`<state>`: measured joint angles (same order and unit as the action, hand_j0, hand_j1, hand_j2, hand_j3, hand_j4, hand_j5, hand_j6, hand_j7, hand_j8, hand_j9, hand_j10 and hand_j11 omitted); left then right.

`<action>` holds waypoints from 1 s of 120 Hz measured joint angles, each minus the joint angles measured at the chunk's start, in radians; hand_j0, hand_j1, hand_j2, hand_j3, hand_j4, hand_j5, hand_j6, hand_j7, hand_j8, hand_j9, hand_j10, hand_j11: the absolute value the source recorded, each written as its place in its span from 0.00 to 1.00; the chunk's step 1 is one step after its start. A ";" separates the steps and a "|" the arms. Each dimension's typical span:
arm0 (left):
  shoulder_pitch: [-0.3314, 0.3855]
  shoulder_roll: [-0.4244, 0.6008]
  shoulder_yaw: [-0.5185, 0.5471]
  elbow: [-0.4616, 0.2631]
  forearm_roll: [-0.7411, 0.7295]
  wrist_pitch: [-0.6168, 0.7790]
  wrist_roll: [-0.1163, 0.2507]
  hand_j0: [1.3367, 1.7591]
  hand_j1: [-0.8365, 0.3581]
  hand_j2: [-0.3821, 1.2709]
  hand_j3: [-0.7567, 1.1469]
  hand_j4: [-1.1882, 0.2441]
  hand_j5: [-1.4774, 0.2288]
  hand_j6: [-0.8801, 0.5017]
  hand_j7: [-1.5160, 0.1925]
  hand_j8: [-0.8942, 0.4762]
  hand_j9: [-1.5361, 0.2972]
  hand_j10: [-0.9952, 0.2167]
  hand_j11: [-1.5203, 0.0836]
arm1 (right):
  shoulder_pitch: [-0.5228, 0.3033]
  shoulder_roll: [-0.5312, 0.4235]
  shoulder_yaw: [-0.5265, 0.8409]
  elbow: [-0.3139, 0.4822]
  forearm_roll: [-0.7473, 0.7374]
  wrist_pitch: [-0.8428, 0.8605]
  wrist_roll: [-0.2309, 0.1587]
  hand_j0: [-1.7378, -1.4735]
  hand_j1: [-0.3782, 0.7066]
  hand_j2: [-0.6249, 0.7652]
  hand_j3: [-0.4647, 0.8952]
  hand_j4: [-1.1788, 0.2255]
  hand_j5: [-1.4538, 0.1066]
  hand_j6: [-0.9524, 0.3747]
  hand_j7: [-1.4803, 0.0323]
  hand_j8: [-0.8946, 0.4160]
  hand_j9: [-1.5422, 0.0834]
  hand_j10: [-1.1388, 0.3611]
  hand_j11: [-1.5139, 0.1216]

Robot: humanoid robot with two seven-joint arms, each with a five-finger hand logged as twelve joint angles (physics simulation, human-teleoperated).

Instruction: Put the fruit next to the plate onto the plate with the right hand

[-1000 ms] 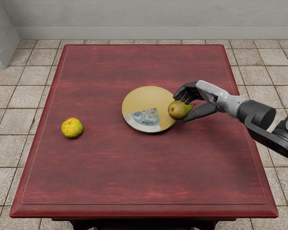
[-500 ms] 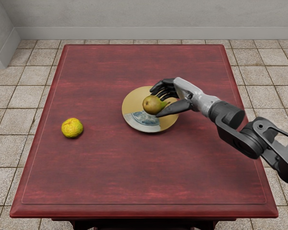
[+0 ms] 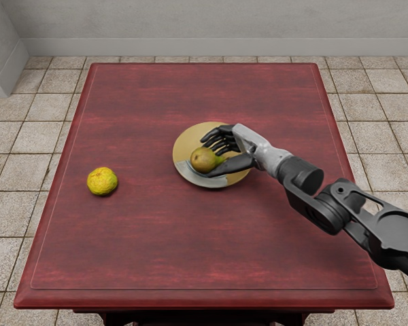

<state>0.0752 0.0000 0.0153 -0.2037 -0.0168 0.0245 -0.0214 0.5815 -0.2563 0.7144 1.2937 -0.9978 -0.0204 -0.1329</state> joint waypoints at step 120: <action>0.007 0.000 0.004 0.000 0.000 0.001 0.000 0.76 0.99 0.23 0.40 0.83 0.87 0.64 0.89 0.65 0.84 0.82 0.95 | 0.105 -0.650 0.051 0.027 0.754 0.618 -0.111 0.30 0.05 0.45 0.34 0.82 0.91 0.70 0.96 0.66 0.93 0.74 0.90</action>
<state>0.0826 0.0000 0.0191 -0.2038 -0.0167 0.0258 -0.0210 0.6869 -0.9066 0.7651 1.3207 -0.2443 0.5981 -0.2441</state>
